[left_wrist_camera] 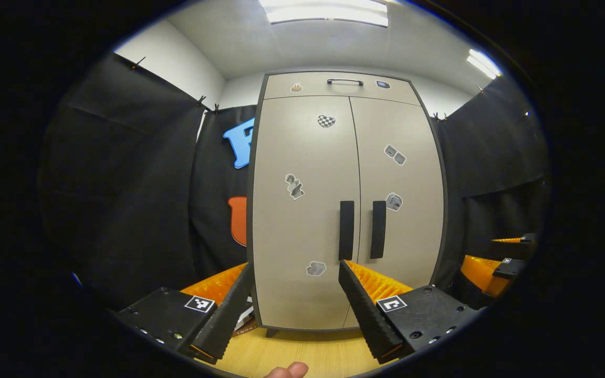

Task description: Open the right door of the double-door shoe cabinet with the right hand, and open the left door with the left hand.

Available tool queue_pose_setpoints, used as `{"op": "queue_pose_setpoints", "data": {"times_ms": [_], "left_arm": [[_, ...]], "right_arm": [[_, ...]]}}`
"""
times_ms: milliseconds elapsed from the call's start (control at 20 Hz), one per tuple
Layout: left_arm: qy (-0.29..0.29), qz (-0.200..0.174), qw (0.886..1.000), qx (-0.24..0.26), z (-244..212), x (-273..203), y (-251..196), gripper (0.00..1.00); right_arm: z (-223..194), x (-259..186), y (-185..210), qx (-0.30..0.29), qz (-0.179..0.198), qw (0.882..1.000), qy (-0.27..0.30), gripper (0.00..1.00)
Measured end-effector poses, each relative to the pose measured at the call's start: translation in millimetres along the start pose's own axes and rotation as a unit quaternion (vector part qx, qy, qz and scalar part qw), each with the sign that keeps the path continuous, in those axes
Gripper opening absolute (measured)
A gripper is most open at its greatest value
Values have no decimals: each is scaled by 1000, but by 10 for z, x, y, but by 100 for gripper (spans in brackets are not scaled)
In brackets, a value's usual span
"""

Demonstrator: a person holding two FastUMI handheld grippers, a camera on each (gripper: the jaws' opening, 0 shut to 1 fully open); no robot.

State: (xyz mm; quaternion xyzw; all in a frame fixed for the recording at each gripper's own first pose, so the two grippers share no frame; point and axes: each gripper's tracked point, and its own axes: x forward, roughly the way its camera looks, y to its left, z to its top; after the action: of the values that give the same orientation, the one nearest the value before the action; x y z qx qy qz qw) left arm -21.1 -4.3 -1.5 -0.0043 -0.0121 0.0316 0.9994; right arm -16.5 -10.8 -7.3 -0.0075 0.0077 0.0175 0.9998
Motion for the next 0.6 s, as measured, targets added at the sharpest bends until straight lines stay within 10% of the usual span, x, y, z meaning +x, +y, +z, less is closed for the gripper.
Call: {"op": "queue_pose_setpoints", "data": {"times_ms": [400,600], "left_arm": [[6,-34,999,-5,-47,109,-29,86],[9,-35,999,13,-92,89,22,96]], "right_arm": [[17,156,112,0,-21,1000,0,100],[119,417,304,5,-5,1000,-3,100]]}}
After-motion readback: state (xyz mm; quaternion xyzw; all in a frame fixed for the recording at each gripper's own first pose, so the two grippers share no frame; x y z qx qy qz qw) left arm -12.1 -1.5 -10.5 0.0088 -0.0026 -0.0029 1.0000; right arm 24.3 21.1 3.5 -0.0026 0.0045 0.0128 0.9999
